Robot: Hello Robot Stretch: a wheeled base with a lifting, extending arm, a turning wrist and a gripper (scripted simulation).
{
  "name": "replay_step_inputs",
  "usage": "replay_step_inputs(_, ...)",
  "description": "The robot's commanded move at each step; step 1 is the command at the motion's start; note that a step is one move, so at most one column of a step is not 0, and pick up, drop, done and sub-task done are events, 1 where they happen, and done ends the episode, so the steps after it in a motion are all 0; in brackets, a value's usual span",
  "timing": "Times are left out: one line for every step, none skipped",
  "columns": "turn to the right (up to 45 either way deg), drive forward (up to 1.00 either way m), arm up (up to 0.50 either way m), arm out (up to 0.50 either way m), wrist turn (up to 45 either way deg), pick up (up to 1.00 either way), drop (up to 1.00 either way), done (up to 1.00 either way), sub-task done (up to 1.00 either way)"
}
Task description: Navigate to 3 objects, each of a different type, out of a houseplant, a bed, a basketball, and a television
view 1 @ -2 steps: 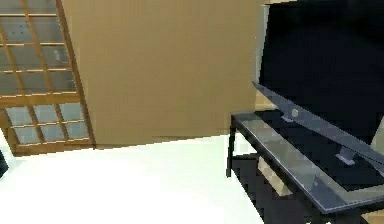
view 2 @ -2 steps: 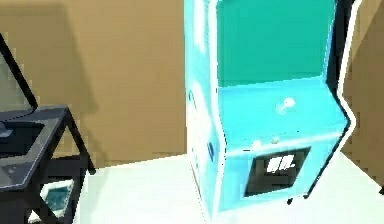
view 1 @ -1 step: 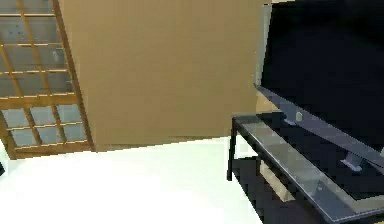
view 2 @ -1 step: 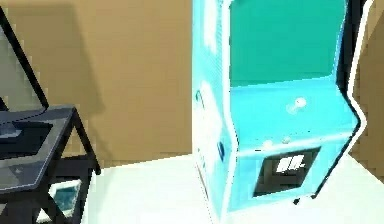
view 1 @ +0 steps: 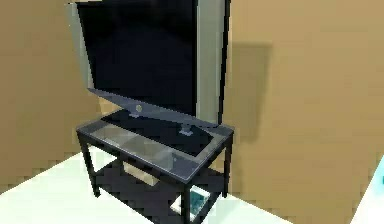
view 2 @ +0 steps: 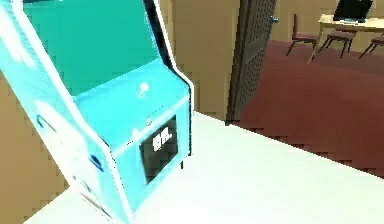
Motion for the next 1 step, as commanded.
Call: replay_step_inputs(15.0, 0.00, 0.00, 0.00, 0.0, 0.00, 0.00, 0.00, 0.00)
